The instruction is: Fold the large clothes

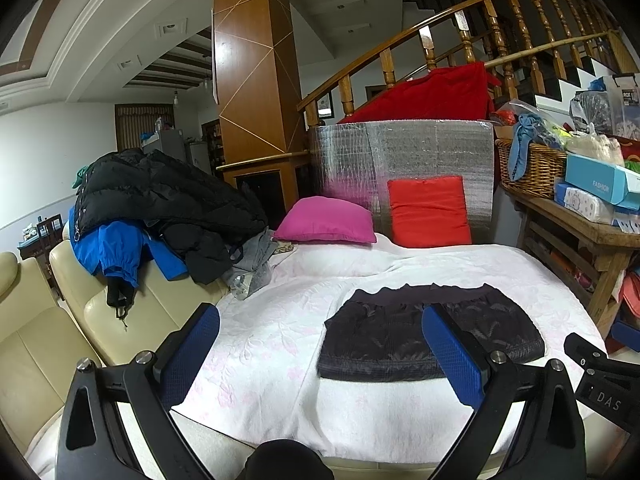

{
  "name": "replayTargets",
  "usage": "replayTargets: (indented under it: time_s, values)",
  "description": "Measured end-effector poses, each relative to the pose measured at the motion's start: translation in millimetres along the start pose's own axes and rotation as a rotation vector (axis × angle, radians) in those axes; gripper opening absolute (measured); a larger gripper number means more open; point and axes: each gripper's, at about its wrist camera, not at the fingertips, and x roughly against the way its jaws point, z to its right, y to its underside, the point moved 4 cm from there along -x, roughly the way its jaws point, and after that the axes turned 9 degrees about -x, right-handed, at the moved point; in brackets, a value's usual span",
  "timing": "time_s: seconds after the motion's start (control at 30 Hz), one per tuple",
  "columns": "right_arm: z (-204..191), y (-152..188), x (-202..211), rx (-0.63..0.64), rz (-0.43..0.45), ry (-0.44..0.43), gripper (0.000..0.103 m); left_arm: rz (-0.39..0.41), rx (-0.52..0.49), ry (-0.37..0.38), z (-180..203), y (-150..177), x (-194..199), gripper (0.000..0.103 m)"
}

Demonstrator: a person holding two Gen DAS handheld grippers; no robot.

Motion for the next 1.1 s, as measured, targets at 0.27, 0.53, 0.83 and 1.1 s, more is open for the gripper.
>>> replayTargets:
  time_s: [0.27, 0.53, 0.83, 1.1]
  values:
    - [0.4, 0.0, 0.7, -0.001, 0.001, 0.000, 0.086, 0.002, -0.001, 0.000, 0.5, 0.0, 0.6, 0.101]
    - [0.7, 0.0, 1.0, -0.001, 0.002, 0.000, 0.086, 0.001, 0.001, 0.001, 1.2, 0.0, 2.0, 0.101]
    - [0.6, 0.0, 0.8, -0.001, 0.002, -0.001, 0.086, 0.002, 0.003, -0.001, 0.9, -0.1, 2.7, 0.101]
    - [-3.4, -1.9, 4.6, 0.002, 0.007, 0.002, 0.086, 0.007, 0.008, -0.002, -0.2, -0.9, 3.4, 0.101]
